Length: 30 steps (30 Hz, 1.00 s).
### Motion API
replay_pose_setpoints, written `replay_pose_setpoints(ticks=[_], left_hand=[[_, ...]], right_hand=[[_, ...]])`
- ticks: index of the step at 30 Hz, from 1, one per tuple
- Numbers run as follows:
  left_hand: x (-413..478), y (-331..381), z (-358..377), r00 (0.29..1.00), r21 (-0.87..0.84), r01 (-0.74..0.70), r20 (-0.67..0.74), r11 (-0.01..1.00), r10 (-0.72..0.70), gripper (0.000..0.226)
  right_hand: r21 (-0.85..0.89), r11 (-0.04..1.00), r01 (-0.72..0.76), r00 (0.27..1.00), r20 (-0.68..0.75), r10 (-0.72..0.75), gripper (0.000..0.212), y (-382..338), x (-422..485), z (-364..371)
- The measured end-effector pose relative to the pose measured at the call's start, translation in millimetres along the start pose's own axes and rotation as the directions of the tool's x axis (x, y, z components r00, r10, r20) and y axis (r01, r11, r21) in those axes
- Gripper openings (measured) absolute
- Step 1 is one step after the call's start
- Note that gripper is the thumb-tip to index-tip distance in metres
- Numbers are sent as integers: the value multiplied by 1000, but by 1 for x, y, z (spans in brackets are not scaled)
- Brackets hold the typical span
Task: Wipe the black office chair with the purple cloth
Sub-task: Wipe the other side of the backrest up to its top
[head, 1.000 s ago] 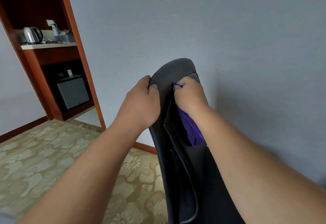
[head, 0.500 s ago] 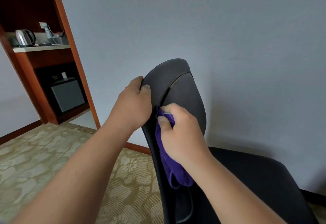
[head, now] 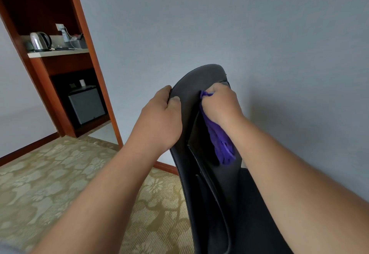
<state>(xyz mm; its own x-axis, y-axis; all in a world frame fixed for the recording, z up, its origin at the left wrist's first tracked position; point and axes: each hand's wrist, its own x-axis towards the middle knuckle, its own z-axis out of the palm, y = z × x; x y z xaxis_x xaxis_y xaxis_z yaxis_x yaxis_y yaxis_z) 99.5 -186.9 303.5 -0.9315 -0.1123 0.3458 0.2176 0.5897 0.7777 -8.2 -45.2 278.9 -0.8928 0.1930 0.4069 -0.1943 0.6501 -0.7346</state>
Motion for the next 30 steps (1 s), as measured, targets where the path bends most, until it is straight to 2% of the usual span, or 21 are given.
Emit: replay_pose_setpoints(ticks=[7, 13, 16, 19, 25, 27, 30], left_hand=[[0, -1, 0, 1000, 14, 5, -5, 1000, -5, 50], [-10, 5, -1, 1000, 29, -22, 15, 999, 22, 47], [-19, 6, -1, 1000, 15, -16, 18, 1000, 16, 25], [-29, 9, -1, 1000, 45, -15, -8, 999, 16, 14], [-52, 23, -1, 999, 67, -30, 16, 997, 29, 30], [-56, 31, -5, 997, 116, 3, 81, 993, -12, 34], [-43, 50, -17, 982, 215, 85, 150, 973, -119, 26]], right_hand=[[-8, 998, -70, 997, 17, 70, 14, -4, 16, -2], [117, 991, -63, 997, 59, 56, 13, -10, -19, -13], [112, 993, -26, 998, 65, 19, 11, -16, -54, -17], [153, 988, 18, 998, 65, -28, 13, -18, -88, -25], [250, 967, 50, 985, 148, -90, 8, -11, -148, -50], [276, 961, 36, 970, 222, -100, 20, -5, -157, -59], [287, 958, 17, 948, 299, -106, 33, 5, -164, -72]])
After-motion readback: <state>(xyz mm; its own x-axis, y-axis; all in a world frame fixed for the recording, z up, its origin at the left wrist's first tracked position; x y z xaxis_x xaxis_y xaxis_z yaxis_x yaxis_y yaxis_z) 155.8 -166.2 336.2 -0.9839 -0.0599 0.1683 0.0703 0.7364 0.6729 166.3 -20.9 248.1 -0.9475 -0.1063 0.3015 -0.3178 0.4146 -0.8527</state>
